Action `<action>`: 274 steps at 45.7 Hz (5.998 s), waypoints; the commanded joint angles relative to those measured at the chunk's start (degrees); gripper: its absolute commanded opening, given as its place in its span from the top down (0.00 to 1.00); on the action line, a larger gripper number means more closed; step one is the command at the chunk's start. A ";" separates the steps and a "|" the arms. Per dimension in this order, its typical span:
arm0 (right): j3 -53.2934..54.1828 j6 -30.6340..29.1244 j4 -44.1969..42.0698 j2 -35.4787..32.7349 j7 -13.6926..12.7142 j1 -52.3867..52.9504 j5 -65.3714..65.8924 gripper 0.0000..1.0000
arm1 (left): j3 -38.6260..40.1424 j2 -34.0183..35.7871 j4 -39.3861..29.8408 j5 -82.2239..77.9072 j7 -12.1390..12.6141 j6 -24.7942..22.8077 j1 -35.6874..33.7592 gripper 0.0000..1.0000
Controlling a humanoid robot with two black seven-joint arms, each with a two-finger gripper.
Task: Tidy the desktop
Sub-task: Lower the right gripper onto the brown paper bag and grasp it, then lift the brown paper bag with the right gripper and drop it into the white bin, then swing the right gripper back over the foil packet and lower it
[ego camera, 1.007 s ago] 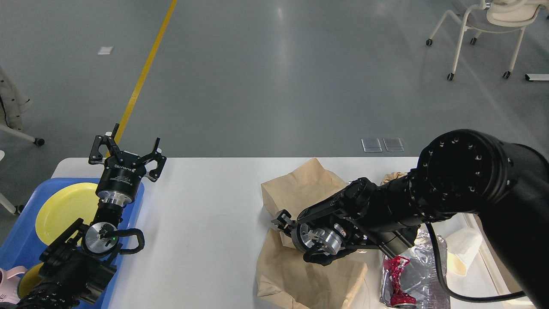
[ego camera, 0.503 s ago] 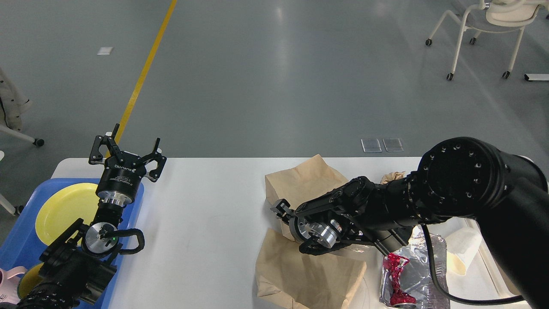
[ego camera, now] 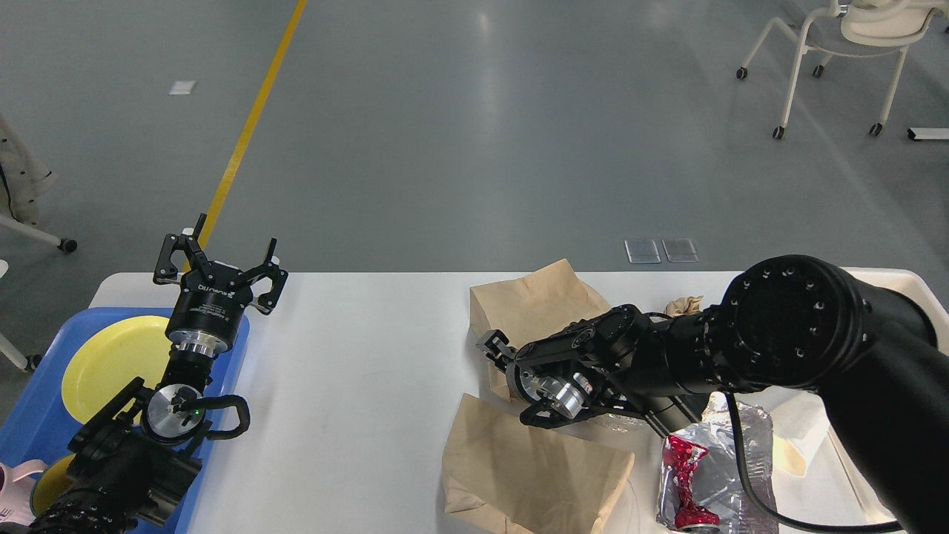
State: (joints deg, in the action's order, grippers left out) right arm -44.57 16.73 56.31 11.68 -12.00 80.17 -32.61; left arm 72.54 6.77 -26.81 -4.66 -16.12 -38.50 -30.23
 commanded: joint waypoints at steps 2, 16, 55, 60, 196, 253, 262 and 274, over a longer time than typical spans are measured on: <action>4.05 -0.03 0.20 -0.60 -0.12 2.01 -0.08 0.02 | 0.06 0.00 0.00 0.00 0.04 0.00 0.00 0.03; 4.32 0.68 -1.11 -0.51 -2.06 1.49 0.00 0.02 | 0.06 0.00 0.00 0.00 -0.05 0.00 0.00 0.03; 11.17 9.91 -8.94 -0.60 -0.13 -8.80 -3.34 0.45 | 0.06 0.00 0.00 0.00 -0.05 0.00 0.00 0.03; 11.52 9.73 -8.85 -0.69 1.45 -9.85 -3.07 0.81 | 0.06 0.00 0.00 0.00 -0.05 0.00 0.00 0.03; -0.61 -16.38 -33.01 -45.17 1.72 -20.29 48.87 1.00 | 0.06 0.00 0.00 0.00 -0.05 0.00 0.00 0.03; 2.03 -10.83 -43.84 -36.64 1.46 -27.53 46.24 0.00 | 0.06 0.00 0.00 0.00 -0.05 0.00 0.00 0.03; 1.51 -17.16 -31.37 -39.97 1.37 -10.93 46.58 0.00 | 0.06 0.00 0.00 0.00 -0.05 0.00 0.00 0.03; -2.27 -36.13 -12.21 -42.88 1.37 16.85 46.32 0.00 | 0.06 0.00 0.00 0.00 -0.05 0.00 0.00 0.03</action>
State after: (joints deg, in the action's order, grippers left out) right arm -44.62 -10.51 36.64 -30.65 -10.63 86.12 14.09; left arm 72.60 6.77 -26.81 -4.66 -16.17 -38.50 -30.24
